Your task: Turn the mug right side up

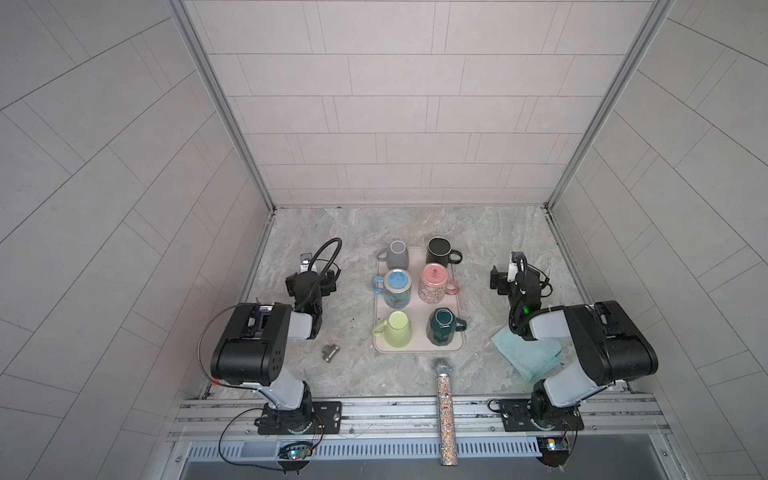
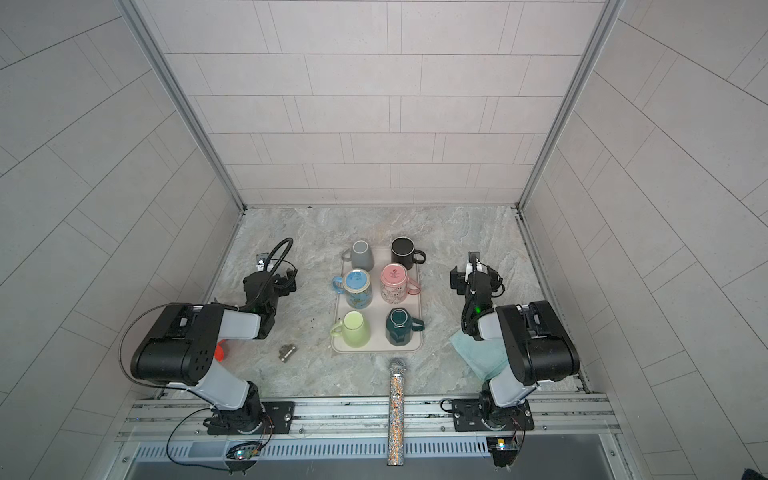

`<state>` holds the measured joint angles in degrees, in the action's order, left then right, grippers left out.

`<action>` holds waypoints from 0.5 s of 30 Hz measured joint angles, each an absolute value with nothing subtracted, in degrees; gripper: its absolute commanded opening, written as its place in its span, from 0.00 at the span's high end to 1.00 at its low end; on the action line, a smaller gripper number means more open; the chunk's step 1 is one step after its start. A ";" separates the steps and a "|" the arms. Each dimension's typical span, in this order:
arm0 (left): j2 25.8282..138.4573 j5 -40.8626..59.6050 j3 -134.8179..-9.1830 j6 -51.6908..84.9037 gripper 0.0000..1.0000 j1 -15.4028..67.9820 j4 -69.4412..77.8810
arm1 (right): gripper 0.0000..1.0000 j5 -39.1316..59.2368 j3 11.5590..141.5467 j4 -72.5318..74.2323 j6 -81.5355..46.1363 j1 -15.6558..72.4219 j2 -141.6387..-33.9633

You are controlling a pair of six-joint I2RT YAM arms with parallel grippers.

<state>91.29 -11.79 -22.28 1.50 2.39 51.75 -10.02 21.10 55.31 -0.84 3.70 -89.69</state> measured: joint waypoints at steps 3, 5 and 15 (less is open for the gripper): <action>91.29 -11.79 -22.28 1.50 0.00 2.39 51.75 | 0.01 -10.02 21.10 55.31 -0.84 3.70 -89.69; 91.29 -11.79 -22.28 1.50 0.00 2.39 51.75 | 0.01 -10.02 21.10 55.31 -0.86 3.70 -89.69; 91.29 -11.77 -22.28 1.50 0.00 2.39 51.75 | 0.01 -9.61 21.10 55.29 -0.86 3.68 -89.69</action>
<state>91.29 -11.77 -22.28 1.50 2.39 51.75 -9.61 21.10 55.29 -0.86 3.68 -89.69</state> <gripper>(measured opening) 0.998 0.993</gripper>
